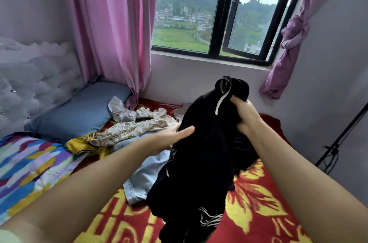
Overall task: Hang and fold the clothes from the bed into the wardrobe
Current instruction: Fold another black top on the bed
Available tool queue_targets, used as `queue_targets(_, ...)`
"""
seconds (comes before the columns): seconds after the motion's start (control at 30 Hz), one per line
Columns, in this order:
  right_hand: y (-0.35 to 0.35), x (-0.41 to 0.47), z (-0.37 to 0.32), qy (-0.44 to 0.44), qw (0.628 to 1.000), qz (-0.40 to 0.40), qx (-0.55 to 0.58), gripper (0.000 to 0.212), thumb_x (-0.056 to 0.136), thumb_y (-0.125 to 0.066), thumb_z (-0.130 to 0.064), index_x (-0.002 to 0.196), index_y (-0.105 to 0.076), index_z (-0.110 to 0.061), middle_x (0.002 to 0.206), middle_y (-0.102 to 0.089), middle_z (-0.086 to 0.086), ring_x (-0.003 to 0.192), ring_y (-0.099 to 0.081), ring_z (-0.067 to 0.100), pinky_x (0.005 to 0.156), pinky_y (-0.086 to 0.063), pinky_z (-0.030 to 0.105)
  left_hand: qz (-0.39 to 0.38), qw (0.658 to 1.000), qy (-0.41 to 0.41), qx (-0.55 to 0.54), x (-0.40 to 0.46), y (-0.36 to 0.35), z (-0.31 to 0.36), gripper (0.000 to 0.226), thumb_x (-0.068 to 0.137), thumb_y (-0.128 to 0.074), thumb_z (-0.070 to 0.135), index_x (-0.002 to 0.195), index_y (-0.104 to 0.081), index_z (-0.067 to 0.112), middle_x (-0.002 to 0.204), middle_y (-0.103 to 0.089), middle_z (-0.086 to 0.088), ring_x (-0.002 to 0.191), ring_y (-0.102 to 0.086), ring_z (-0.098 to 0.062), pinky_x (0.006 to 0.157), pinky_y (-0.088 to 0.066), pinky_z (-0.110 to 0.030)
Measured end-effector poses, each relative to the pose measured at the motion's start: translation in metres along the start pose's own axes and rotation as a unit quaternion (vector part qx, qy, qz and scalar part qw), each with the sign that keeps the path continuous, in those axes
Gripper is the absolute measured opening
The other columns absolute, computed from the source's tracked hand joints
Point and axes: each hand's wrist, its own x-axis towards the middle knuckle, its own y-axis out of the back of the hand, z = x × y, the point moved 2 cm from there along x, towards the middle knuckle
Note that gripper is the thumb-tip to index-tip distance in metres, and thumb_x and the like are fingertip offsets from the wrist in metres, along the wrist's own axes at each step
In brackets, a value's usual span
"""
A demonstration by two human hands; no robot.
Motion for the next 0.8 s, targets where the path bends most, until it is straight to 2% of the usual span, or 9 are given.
queue_targets(0.07, -0.001, -0.001, 0.001, -0.006, 1.000, 0.004, 0.007, 0.014, 0.089, -0.066, -0.023, 0.090, -0.069, -0.010, 0.077, -0.073, 0.006, 0.066, -0.072, 0.019, 0.055, -0.055, 0.029, 0.037, 0.998, -0.041, 0.019, 0.001, -0.008, -0.005, 0.079, 0.079, -0.058, 0.061, 0.146, -0.028, 0.032, 0.133, -0.046, 0.023, 0.111, -0.048, 0.011, 0.090, -0.042, -0.012)
queue_targets(0.17, 0.000, -0.002, 0.001, -0.006, 1.000, 0.010, 0.013, 0.015, 0.090, -0.065, -0.023, 0.090, -0.068, -0.008, 0.074, -0.073, 0.006, 0.064, -0.071, 0.019, 0.053, -0.055, 0.028, 0.240, 0.950, -0.184, 0.072, 0.002, -0.017, 0.005, 0.057, 0.089, -0.061, 0.045, 0.137, -0.041, 0.021, 0.133, -0.048, 0.005, 0.123, -0.047, -0.007, 0.105, -0.039, -0.028)
queue_targets(0.23, -0.001, -0.003, 0.001, -0.002, 1.000, 0.014, 0.009, 0.016, 0.091, -0.065, -0.022, 0.093, -0.067, -0.007, 0.072, -0.073, 0.005, 0.064, -0.071, 0.018, 0.053, -0.055, 0.027, 0.240, 0.928, -0.264, 0.107, 0.002, -0.029, 0.020, 0.045, 0.083, -0.060, 0.050, 0.117, -0.053, 0.022, 0.114, -0.057, 0.003, 0.107, -0.055, -0.007, 0.097, -0.043, -0.024)
queue_targets(0.33, -0.002, -0.004, 0.001, 0.008, 1.000, 0.022, -0.005, 0.015, 0.091, -0.064, -0.021, 0.094, -0.066, -0.006, 0.069, -0.072, 0.004, 0.062, -0.070, 0.017, 0.053, -0.054, 0.026, 0.138, 0.943, -0.231, 0.196, 0.012, -0.051, 0.039, 0.033, 0.081, -0.063, 0.049, 0.101, -0.056, 0.024, 0.097, -0.059, 0.005, 0.088, -0.056, -0.007, 0.078, -0.044, -0.014)
queue_targets(0.43, 0.001, -0.007, 0.002, 0.003, 1.000, 0.024, -0.008, 0.018, 0.092, -0.064, -0.023, 0.096, -0.066, -0.006, 0.075, -0.073, 0.006, 0.069, -0.071, 0.020, 0.060, -0.056, 0.030, 0.168, 0.931, -0.214, 0.242, 0.022, -0.053, 0.044, 0.014, 0.089, -0.061, 0.026, 0.086, -0.053, 0.015, 0.081, -0.053, 0.004, 0.075, -0.051, -0.012, 0.069, -0.038, -0.024)
queue_targets(0.53, 0.012, -0.010, 0.001, 0.006, 0.999, 0.036, -0.007, 0.018, 0.089, -0.066, -0.024, 0.098, -0.067, -0.008, 0.085, -0.075, 0.008, 0.080, -0.073, 0.024, 0.070, -0.057, 0.034, 0.213, 0.932, -0.208, 0.207, 0.024, -0.045, 0.039, 0.013, 0.090, -0.053, 0.014, 0.078, -0.050, 0.019, 0.065, -0.050, 0.008, 0.059, -0.046, -0.008, 0.059, -0.033, -0.024)
queue_targets(0.67, 0.028, -0.011, -0.007, 0.054, 0.997, 0.034, -0.050, 0.019, 0.087, -0.069, -0.022, 0.103, -0.063, -0.014, 0.091, -0.075, 0.004, 0.080, -0.073, 0.017, 0.064, -0.058, 0.027, 0.346, 0.901, -0.218, 0.142, 0.024, -0.013, 0.050, 0.015, 0.089, -0.053, 0.007, 0.077, -0.056, 0.016, 0.056, -0.049, 0.006, 0.049, -0.042, -0.004, 0.054, -0.033, -0.017)
queue_targets(0.73, 0.037, -0.009, -0.005, 0.067, 0.987, 0.072, -0.126, 0.022, 0.088, -0.067, -0.020, 0.108, -0.057, -0.015, 0.103, -0.069, 0.008, 0.083, -0.070, 0.016, 0.071, -0.058, 0.028, 0.342, 0.910, -0.216, 0.093, 0.025, 0.002, 0.063, 0.022, 0.088, -0.053, 0.007, 0.069, -0.054, 0.018, 0.051, -0.045, 0.010, 0.044, -0.038, -0.002, 0.048, -0.031, -0.015)
queue_targets(0.8, 0.044, -0.006, -0.002, 0.055, 0.965, 0.119, -0.226, 0.035, 0.090, -0.064, -0.021, 0.120, -0.049, -0.015, 0.116, -0.059, 0.008, 0.098, -0.063, 0.019, 0.085, -0.053, 0.033, 0.285, 0.938, -0.194, 0.033, 0.024, 0.009, 0.078, 0.031, 0.086, -0.052, 0.010, 0.057, -0.046, 0.020, 0.046, -0.035, 0.012, 0.041, -0.031, -0.002, 0.041, -0.026, -0.019)
